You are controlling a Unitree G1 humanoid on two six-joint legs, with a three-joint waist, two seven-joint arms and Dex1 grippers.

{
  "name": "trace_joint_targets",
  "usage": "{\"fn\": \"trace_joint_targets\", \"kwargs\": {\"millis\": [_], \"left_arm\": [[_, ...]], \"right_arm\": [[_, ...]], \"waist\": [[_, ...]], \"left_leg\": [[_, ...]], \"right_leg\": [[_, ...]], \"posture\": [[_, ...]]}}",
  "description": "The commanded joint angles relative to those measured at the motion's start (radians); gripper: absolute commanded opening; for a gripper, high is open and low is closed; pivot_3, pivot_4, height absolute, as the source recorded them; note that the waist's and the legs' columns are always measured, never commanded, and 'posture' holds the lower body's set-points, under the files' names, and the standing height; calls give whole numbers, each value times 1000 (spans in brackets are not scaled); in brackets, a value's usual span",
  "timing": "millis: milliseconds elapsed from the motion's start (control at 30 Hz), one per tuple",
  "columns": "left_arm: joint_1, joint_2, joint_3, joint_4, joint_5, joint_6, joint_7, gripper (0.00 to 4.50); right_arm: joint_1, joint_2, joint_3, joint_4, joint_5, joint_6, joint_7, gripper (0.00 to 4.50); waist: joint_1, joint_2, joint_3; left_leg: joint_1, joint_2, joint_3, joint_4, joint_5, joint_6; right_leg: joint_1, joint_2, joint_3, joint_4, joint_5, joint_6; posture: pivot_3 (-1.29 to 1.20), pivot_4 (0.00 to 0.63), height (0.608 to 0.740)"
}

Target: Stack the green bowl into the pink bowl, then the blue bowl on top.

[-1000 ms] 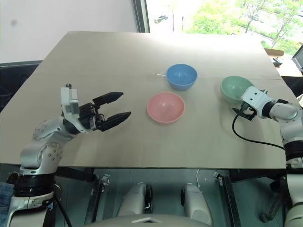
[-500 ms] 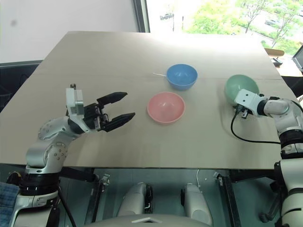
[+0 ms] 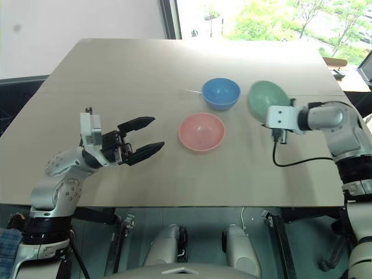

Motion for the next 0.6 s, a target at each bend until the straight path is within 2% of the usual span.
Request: {"fn": "trace_joint_targets", "kwargs": {"millis": [33,233,600], "left_arm": [[-15,9,42,0,12,-36,17,4500],[-17,-5,78,32,52,-83,90,4500],[94,22,118,-10,74,-105,122,4500]], "right_arm": [[23,8,35,-223,2,92,39,77],[9,62,113,-356,-47,160,41,77],[-54,127,202,-345,-130,83,32,77]], "waist": [[3,0,0],[1,0,0],[-2,-1,0]], "left_leg": [[0,0,0,0,0,0],[0,0,0,1,0,0],[0,0,0,0,0,0]], "right_leg": [[0,0,0,0,0,0],[0,0,0,0,0,0],[-1,0,0,0,0,0]], "posture": [[0,150,740],[0,150,740],[0,150,740]]}}
